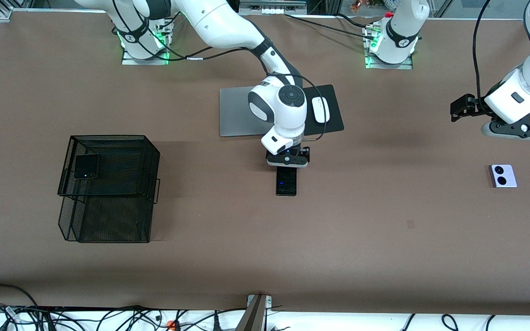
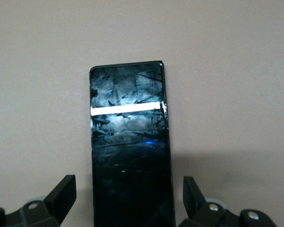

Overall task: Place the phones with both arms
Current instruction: 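Retract the left gripper while the right gripper grasps the slab phone, then carry the slab phone into the basket while the left gripper reaches the white phone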

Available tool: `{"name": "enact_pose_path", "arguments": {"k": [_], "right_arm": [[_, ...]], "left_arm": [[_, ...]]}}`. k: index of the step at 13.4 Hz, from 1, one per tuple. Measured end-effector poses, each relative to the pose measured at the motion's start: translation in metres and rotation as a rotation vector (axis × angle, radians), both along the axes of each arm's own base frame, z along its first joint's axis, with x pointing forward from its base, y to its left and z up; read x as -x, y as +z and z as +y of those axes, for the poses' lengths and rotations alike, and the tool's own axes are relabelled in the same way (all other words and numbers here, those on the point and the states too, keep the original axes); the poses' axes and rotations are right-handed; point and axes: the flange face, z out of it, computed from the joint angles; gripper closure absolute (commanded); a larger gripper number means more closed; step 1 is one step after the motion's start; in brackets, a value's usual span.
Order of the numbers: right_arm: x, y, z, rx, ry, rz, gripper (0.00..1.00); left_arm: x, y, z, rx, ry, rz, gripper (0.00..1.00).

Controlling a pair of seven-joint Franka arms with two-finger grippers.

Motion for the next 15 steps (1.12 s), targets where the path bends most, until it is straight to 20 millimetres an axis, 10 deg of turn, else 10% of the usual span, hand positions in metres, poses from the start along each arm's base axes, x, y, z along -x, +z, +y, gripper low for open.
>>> {"name": "enact_pose_path", "arguments": {"k": [5,9,11,15], "right_arm": [[0.001,-0.018,-0.001,0.007,0.005,-0.002,0.0],[0.002,-0.019,0.0,0.007,0.007,-0.003,0.79],[0.002,-0.019,0.0,0.007,0.008,-0.004,0.97],[0.0,-0.016,-0.001,0.019,0.003,0.0,1.0]], "left_arm": [[0.002,-0.003,-0.009,-0.001,-0.014,0.014,0.0],[0.004,-0.003,-0.014,-0.002,-0.023,0.022,0.0],[0.005,-0.003,-0.015,-0.002,-0.023,0.031,0.0],[0.006,-0.003,-0.014,-0.003,-0.023,0.035,0.0]]}}
